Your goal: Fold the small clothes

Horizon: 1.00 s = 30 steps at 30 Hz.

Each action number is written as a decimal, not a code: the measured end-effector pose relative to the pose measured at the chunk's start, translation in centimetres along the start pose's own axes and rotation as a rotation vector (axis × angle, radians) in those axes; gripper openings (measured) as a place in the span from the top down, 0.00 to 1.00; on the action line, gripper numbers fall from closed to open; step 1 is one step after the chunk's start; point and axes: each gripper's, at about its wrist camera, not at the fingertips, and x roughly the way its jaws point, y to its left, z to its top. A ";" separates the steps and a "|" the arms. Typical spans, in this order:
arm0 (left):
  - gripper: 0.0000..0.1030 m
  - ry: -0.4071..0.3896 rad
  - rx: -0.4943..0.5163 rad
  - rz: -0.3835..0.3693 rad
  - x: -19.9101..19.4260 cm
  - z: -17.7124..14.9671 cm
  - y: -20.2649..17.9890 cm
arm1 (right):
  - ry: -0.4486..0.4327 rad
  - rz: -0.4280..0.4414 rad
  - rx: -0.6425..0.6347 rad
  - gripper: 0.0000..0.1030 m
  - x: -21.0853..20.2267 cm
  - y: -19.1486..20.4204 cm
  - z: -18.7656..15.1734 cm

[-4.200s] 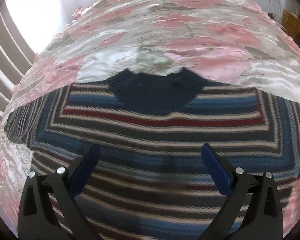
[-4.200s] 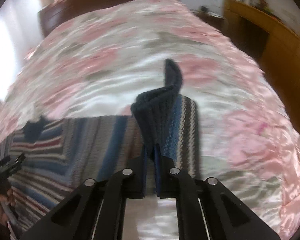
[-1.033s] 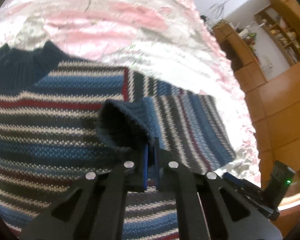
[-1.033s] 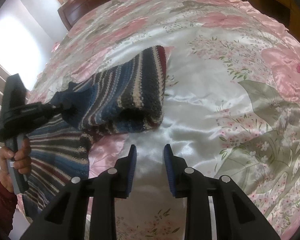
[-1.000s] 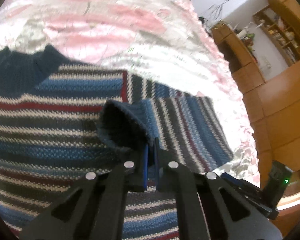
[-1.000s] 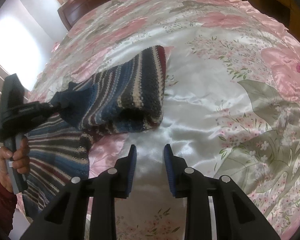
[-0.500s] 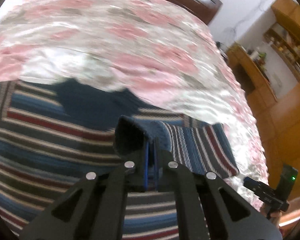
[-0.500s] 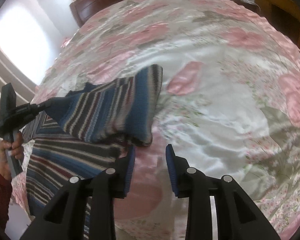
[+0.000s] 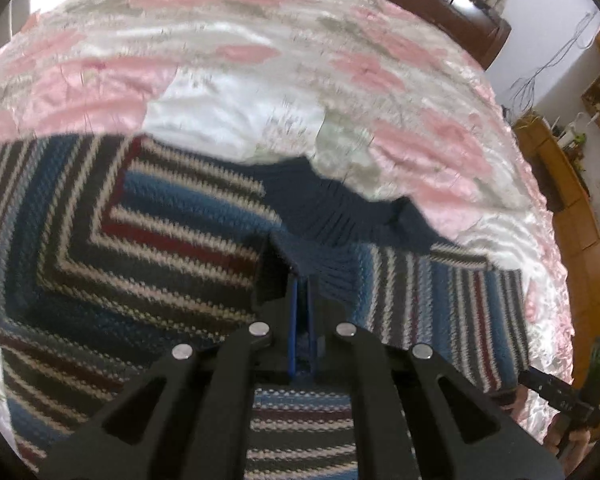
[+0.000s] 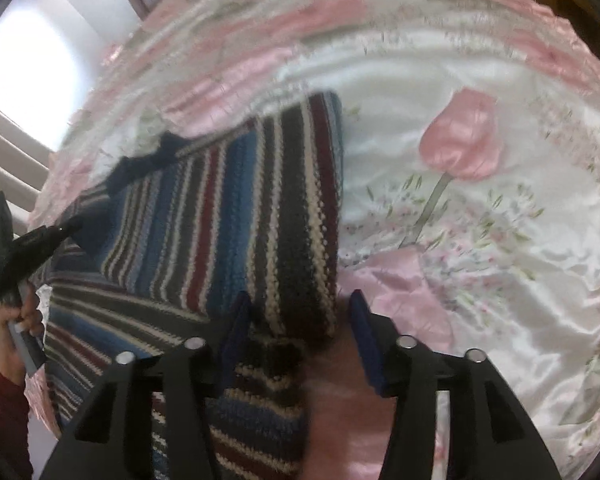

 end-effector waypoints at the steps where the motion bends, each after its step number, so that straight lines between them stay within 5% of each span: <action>1: 0.97 0.008 0.007 0.011 0.6 -0.4 0.2 | 0.009 0.003 0.004 0.63 0.4 0.0 -0.1; 9: 0.96 0.054 0.039 0.072 2.7 -1.8 1.5 | 0.035 -0.026 0.024 0.67 1.9 -0.7 -1.0; 15: 0.92 0.006 0.021 0.062 -1.9 -0.9 1.8 | -0.045 -0.104 -0.068 0.59 -1.3 2.1 -0.6; 19: 0.92 0.008 0.083 0.024 -3.1 -1.1 -0.5 | -0.065 -0.017 -0.083 0.58 -2.4 4.4 -0.1; 24: 0.91 0.101 0.154 0.004 0.3 -2.7 -3.4 | -0.001 -0.031 -0.098 0.58 0.9 5.8 -0.1; 30: 0.92 0.149 0.111 0.017 4.2 -3.8 -1.6 | 0.019 -0.033 -0.074 0.59 3.3 4.8 -0.8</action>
